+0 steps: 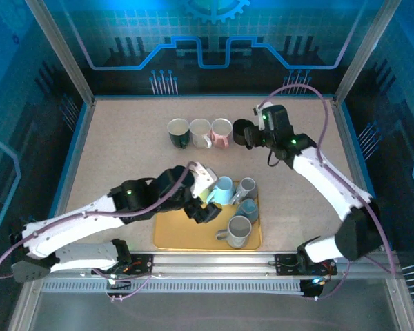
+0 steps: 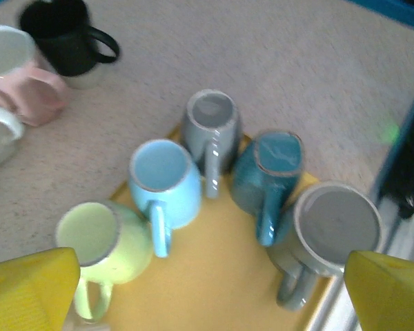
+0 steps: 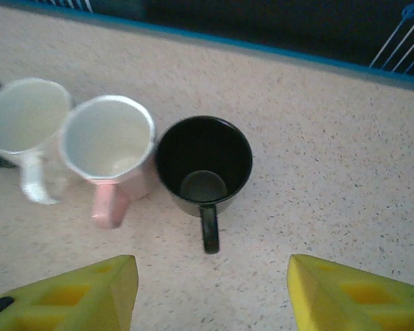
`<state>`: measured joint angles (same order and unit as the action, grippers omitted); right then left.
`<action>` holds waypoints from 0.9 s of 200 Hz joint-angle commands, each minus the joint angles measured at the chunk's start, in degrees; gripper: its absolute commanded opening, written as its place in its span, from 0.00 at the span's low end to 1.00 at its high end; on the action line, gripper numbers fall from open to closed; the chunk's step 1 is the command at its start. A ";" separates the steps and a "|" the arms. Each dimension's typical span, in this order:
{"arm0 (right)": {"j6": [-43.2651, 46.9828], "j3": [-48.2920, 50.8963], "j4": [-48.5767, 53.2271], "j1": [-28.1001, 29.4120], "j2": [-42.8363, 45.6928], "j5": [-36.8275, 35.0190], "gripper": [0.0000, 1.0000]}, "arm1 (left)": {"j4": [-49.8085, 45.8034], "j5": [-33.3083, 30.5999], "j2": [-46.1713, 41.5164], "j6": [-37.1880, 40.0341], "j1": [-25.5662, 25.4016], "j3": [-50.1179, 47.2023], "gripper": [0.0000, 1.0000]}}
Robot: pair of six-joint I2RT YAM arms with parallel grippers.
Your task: Turn the mug right side up
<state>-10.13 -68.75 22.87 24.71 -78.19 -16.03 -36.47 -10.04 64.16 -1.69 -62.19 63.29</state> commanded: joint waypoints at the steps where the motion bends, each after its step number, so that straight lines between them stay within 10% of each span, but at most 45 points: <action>1: -2.79 3.95 2.88 2.92 6.78 1.00 0.61 | -7.77 4.46 5.35 3.01 -2.70 4.42 0.99; 77: -4.90 12.69 10.00 5.78 29.24 6.19 0.75 | -11.96 11.64 22.66 0.72 -5.76 14.20 0.99; 180: -4.76 15.67 12.44 5.70 38.70 10.23 0.83 | -12.05 13.98 34.42 -2.22 -6.15 18.61 0.99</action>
<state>-14.83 -53.82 34.30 30.00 -40.69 -7.44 -46.98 4.19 97.67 -2.98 -68.05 79.29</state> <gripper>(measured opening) 0.823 0.989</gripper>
